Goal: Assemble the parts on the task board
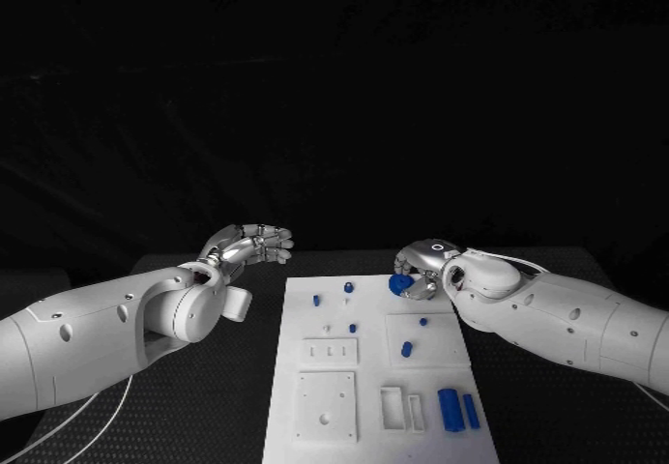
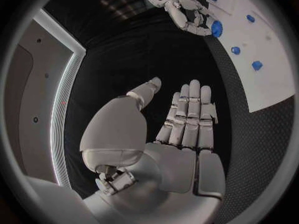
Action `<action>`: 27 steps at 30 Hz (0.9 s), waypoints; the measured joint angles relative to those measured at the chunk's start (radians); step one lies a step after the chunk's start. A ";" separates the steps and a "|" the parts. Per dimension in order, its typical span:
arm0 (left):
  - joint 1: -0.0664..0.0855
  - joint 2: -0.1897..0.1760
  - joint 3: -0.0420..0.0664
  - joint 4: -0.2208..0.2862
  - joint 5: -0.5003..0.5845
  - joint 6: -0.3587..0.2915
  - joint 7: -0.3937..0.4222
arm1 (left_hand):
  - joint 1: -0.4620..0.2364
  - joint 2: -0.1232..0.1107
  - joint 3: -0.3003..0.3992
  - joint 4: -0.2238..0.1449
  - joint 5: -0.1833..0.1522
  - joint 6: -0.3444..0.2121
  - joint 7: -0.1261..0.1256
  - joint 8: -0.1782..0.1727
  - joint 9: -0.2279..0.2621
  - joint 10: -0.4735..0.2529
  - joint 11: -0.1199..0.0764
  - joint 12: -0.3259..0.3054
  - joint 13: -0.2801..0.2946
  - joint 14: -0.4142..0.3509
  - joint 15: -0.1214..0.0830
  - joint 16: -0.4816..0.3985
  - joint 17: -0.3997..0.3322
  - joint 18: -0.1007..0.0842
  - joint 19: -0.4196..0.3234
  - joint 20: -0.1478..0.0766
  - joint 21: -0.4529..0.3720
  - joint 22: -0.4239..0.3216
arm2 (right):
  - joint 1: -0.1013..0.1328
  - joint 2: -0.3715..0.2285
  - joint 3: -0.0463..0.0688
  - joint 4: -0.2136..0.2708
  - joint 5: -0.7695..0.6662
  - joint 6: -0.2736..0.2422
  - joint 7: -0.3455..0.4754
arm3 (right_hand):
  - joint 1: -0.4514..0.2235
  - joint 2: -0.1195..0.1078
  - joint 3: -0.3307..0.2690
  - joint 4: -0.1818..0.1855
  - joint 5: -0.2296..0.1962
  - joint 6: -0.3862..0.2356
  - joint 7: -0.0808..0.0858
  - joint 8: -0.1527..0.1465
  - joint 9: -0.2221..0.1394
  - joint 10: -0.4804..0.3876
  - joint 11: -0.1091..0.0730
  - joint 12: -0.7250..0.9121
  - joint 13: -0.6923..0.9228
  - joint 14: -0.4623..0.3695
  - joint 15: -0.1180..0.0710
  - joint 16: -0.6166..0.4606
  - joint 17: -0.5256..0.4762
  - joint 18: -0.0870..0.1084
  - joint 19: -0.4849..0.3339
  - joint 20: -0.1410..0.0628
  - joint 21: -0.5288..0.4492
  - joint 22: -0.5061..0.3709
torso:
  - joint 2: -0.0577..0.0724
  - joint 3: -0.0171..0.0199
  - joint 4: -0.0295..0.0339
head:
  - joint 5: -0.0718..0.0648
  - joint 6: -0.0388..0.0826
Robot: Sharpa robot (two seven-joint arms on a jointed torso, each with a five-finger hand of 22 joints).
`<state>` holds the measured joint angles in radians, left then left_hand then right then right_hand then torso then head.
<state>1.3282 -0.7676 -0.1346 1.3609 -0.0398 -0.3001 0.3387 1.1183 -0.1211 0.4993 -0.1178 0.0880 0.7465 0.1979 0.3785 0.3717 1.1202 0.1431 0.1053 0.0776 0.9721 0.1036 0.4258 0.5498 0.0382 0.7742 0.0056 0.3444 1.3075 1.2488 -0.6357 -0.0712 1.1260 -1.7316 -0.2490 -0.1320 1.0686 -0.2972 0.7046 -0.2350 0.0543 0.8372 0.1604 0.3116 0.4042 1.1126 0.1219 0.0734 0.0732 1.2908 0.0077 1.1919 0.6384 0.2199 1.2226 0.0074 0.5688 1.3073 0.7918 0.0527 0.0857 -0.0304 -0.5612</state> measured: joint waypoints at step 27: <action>0.000 0.003 0.000 -0.001 0.000 0.010 -0.004 | -0.008 0.000 0.000 0.000 0.000 0.000 0.000 0.000 0.000 0.000 0.000 0.000 -0.002 0.000 0.000 -0.004 0.002 -0.001 0.000 0.000 0.000 0.001 | 0.000 0.008 0.000 -0.021 -0.022 0.011 -0.025 | 0.026 0.024 0.068 0.047 -0.005 -0.018 -0.033 0.016 0.019 0.020 -0.103 0.641 0.805 -0.009 -0.101 0.062 0.075 0.015 0.020 -0.025 0.157 0.001 | -0.001 -0.0001 -0.0009 | 0.005 -0.004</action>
<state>1.3282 -0.7646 -0.1347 1.3601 -0.0398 -0.2899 0.3344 1.1104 -0.1211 0.4993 -0.1178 0.0880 0.7465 0.1979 0.3785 0.3715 1.1202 0.1431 0.1053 0.0756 0.9720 0.1035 0.4219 0.5518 0.0375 0.7742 0.0056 0.3444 1.3081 1.2485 -0.6276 -0.0715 1.1049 -1.7538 -0.2381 -0.1570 1.0951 -0.2729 0.7728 -0.1882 0.0491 0.8197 0.1273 0.3280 0.4232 1.1330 0.0189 0.7140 0.8782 1.2814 -0.0937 1.2538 0.7130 0.2347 1.2426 -0.0176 0.7259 1.3079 0.7909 0.0526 0.0848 -0.0255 -0.5653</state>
